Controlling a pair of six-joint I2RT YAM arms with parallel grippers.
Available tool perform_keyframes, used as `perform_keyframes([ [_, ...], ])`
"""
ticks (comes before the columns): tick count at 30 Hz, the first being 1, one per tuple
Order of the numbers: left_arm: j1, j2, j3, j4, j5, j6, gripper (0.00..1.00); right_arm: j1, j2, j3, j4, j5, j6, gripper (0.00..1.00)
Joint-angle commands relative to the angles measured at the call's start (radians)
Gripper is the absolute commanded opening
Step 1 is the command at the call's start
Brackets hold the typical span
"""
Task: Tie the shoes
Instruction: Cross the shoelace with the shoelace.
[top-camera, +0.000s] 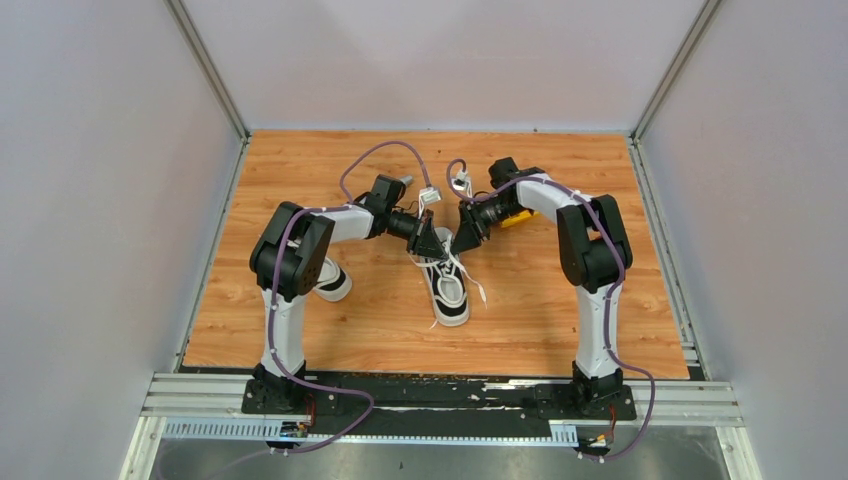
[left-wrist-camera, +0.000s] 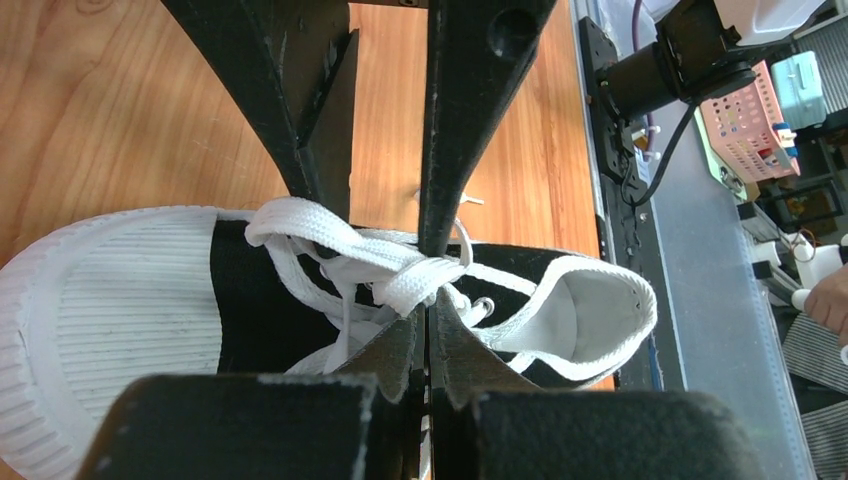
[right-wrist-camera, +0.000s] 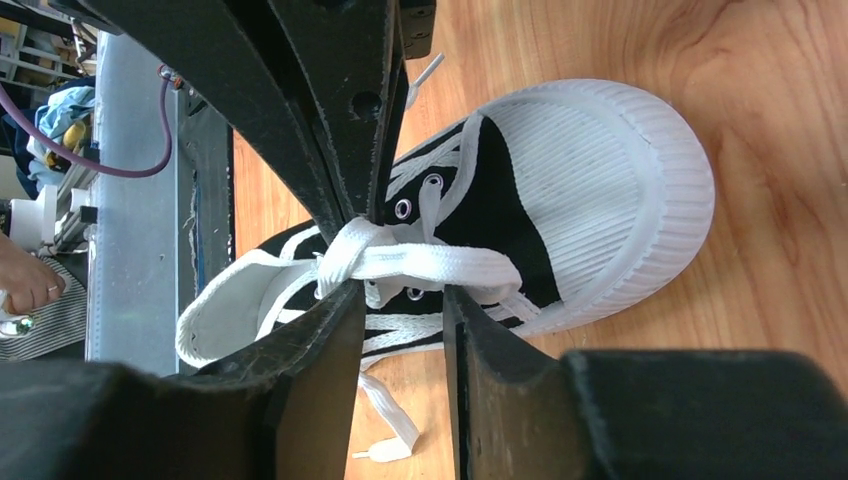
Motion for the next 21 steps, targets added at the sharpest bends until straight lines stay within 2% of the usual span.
perform_keyframes([
  [1, 0.0, 0.003, 0.023, 0.034, 0.045, -0.02, 0.0, 0.012, -0.004, 0.019, 0.071, 0.014, 0.017, 0.32],
  [7, 0.0, -0.001, 0.011, 0.06, 0.041, -0.05, 0.0, 0.014, -0.042, -0.006, 0.136, 0.066, 0.076, 0.05],
  [9, 0.0, -0.005, 0.006, 0.06, 0.034, -0.053, 0.0, 0.013, -0.07, -0.028, 0.144, 0.09, 0.082, 0.01],
  [19, 0.001, -0.033, 0.012, -0.039, -0.057, -0.003, 0.0, 0.001, -0.22, -0.14, 0.146, 0.11, 0.104, 0.0],
  [21, 0.002, -0.034, 0.018, -0.062, -0.073, 0.005, 0.0, 0.002, -0.215, -0.144, 0.148, 0.103, 0.117, 0.03],
])
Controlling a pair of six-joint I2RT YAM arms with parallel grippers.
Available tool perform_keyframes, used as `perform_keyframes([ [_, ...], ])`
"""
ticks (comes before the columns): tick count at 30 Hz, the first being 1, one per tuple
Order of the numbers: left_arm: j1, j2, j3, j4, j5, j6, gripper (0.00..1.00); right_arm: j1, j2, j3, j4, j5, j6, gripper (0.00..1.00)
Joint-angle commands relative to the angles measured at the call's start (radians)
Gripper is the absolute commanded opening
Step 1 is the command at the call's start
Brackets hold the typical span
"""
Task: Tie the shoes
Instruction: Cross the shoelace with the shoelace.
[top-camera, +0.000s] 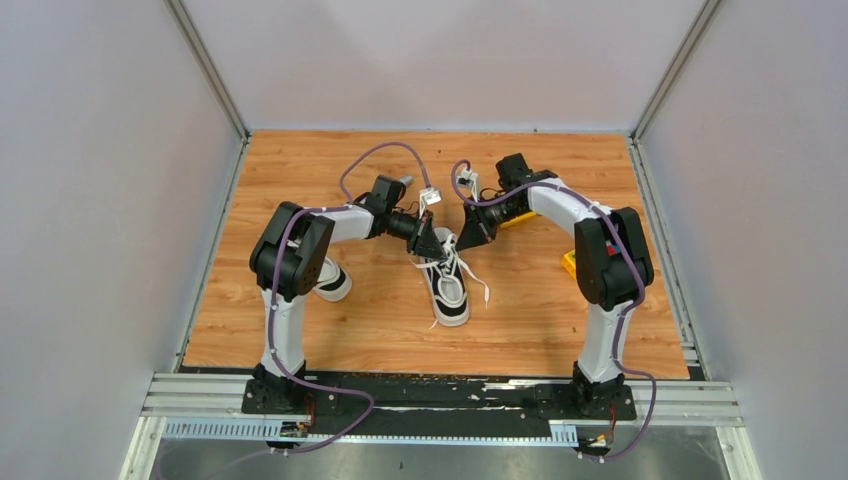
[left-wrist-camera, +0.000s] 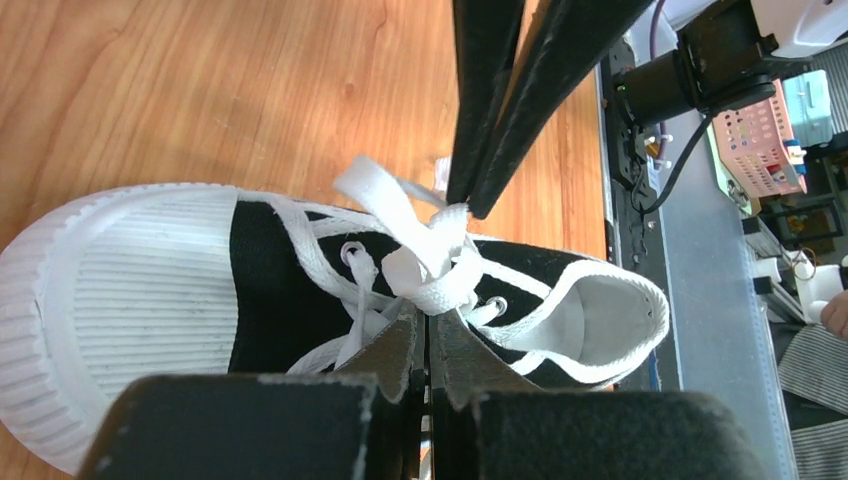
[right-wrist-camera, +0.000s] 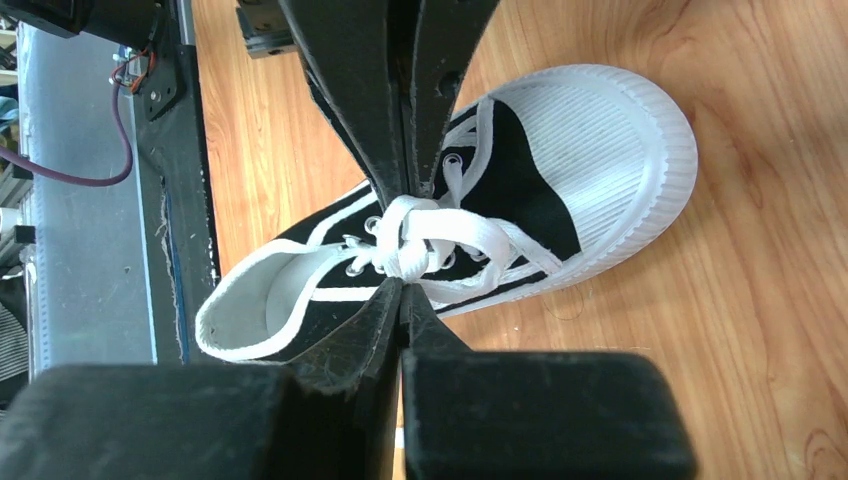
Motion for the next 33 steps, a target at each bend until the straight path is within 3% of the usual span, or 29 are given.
perform_keyframes([
  [1, 0.001, -0.036, 0.02, -0.069, -0.04, 0.043, 0.0, 0.0, -0.039, -0.013, 0.028, -0.015, 0.031, 0.07],
  [11, 0.001, -0.005, 0.049, -0.104, -0.039, 0.116, 0.0, 0.007, 0.023, 0.02, 0.058, 0.063, 0.062, 0.18],
  [20, 0.001, 0.014, 0.068, -0.031, -0.01, 0.035, 0.0, 0.037, 0.027, 0.028, 0.052, 0.057, 0.041, 0.36],
  [28, 0.001, 0.004, 0.063, -0.053, -0.01, 0.039, 0.0, 0.057, -0.031, -0.011, 0.025, 0.042, 0.039, 0.19],
  [31, 0.002, 0.003, 0.061, -0.055, -0.008, 0.041, 0.0, 0.066, -0.043, -0.024, 0.009, 0.043, 0.029, 0.06],
  [33, 0.003, 0.004, 0.061, -0.056, -0.007, 0.042, 0.0, 0.074, -0.055, -0.03, 0.003, 0.049, 0.034, 0.04],
])
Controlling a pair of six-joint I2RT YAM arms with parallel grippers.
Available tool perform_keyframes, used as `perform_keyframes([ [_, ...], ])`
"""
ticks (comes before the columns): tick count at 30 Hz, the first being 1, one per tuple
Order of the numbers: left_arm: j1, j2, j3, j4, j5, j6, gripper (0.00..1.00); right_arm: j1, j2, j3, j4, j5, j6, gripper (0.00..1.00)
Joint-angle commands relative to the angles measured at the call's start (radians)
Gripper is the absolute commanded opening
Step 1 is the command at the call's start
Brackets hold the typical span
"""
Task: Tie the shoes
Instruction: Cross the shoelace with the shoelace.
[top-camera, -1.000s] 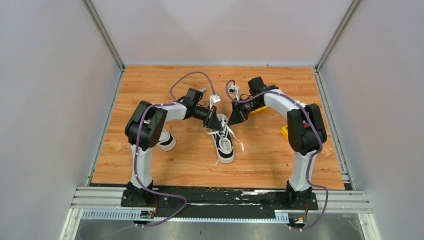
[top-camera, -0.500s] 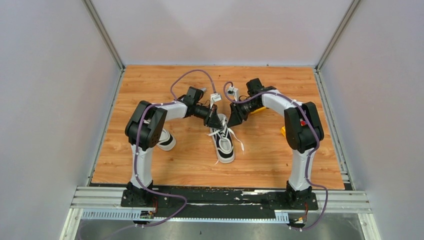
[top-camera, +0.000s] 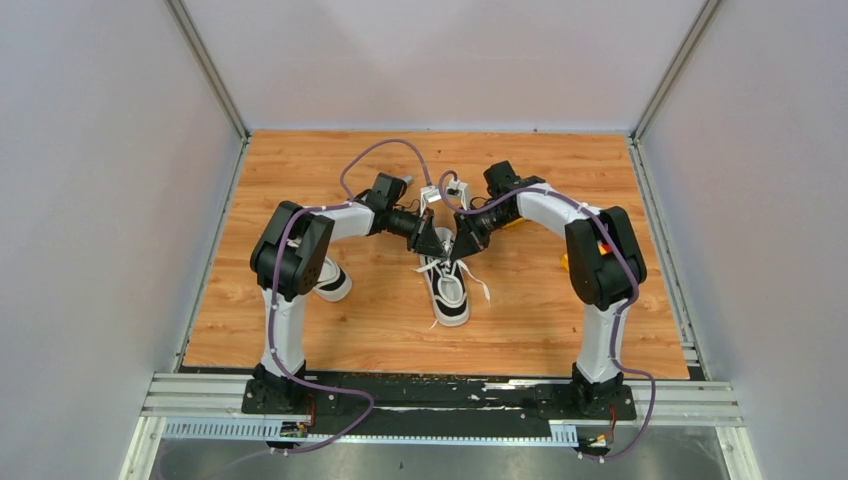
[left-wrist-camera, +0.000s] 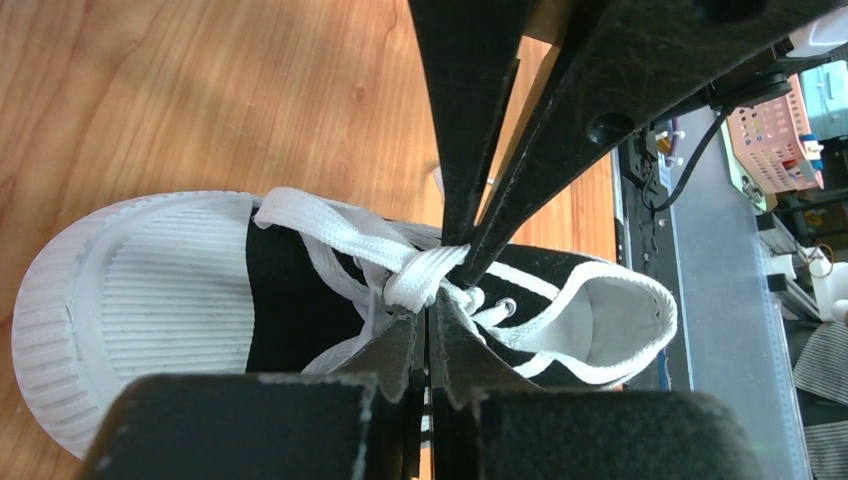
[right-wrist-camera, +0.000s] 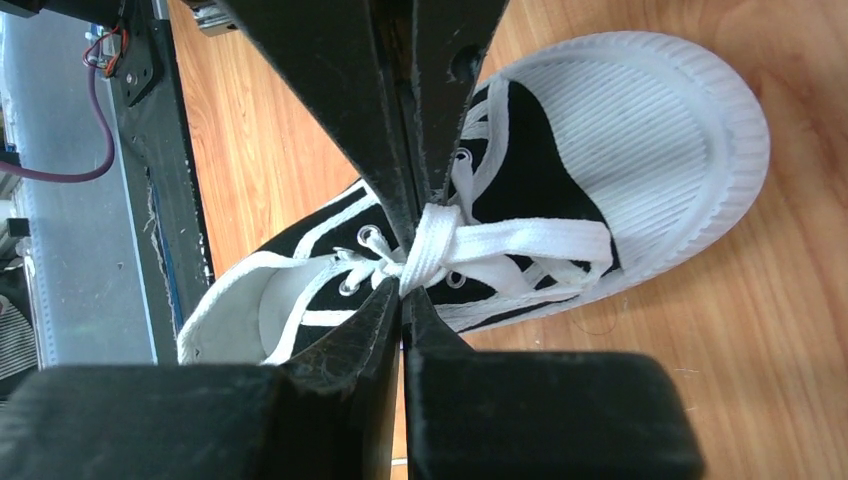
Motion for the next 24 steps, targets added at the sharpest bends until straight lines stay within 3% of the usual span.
perform_keyframes([
  [1, 0.002, 0.0, 0.027, 0.01, 0.02, -0.001, 0.0, 0.02, -0.076, -0.011, -0.021, -0.014, -0.017, 0.04],
  [7, 0.005, 0.008, 0.021, 0.062, 0.038, -0.051, 0.0, 0.062, -0.116, -0.015, -0.074, 0.016, -0.056, 0.04],
  [13, 0.018, 0.012, -0.02, 0.253, 0.087, -0.22, 0.0, 0.09, -0.125, -0.041, -0.094, 0.042, -0.069, 0.06],
  [17, 0.022, 0.022, -0.028, 0.284, 0.124, -0.238, 0.0, 0.09, -0.11, -0.041, -0.086, 0.073, -0.065, 0.07],
  [24, 0.023, 0.025, -0.069, 0.386, 0.177, -0.303, 0.0, 0.072, -0.098, -0.039, -0.024, 0.122, -0.003, 0.17],
])
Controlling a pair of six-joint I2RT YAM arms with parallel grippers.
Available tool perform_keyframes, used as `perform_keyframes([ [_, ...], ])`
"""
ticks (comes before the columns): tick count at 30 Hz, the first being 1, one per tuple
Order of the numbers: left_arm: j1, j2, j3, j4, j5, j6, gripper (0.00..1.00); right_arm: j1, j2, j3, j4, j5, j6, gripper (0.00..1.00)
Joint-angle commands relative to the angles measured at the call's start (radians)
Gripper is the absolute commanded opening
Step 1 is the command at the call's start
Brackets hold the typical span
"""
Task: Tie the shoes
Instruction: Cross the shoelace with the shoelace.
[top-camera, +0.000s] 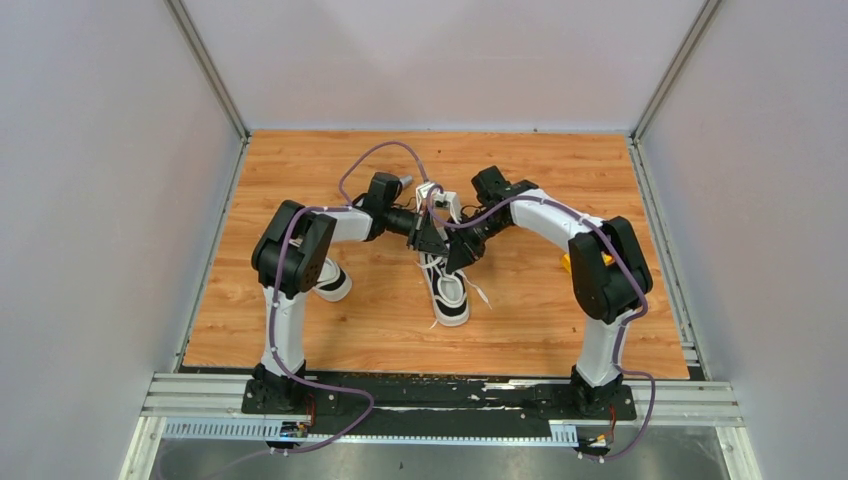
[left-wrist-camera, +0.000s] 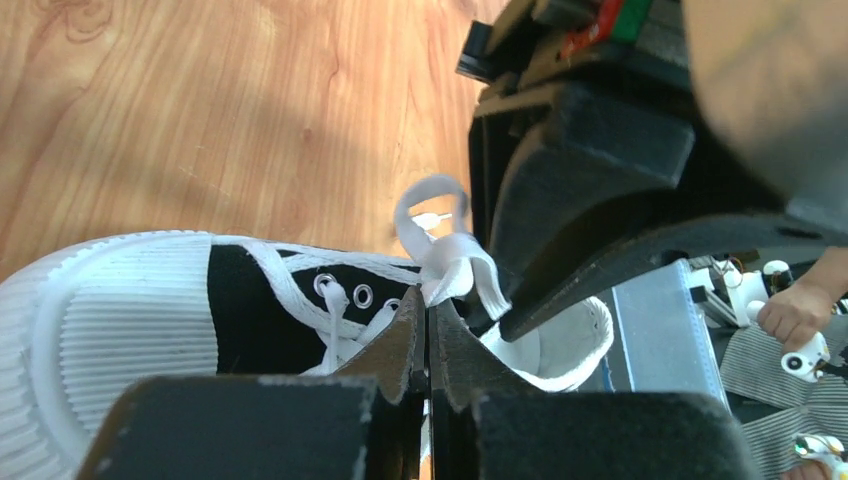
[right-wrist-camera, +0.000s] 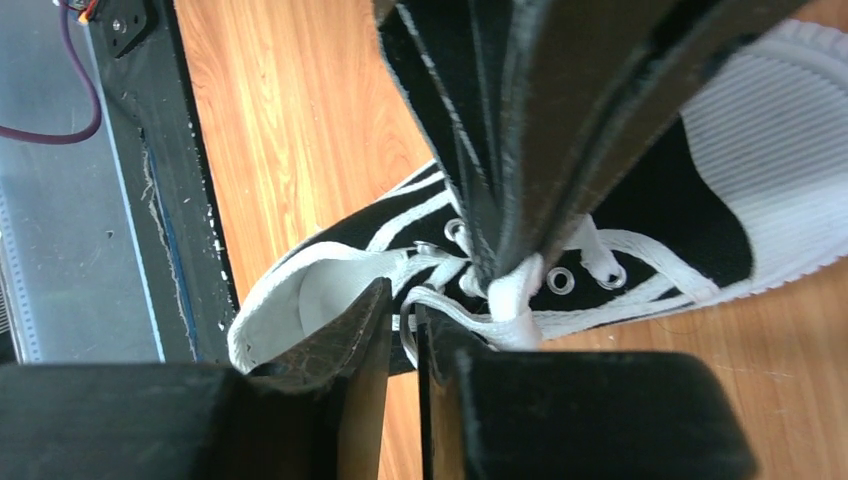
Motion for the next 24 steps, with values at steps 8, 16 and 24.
perform_keyframes([
  [8, 0.004, 0.005, 0.012, -0.113, 0.037, 0.142, 0.0, -0.056, -0.051, 0.011, 0.028, -0.039, -0.02, 0.36],
  [16, 0.004, 0.024, 0.072, -0.315, 0.039, 0.286, 0.0, -0.142, -0.012, 0.079, -0.11, -0.128, -0.117, 0.42],
  [24, 0.004, 0.043, 0.1, -0.304, 0.049, 0.265, 0.0, -0.149, 0.091, 0.158, -0.113, -0.175, -0.144, 0.42],
])
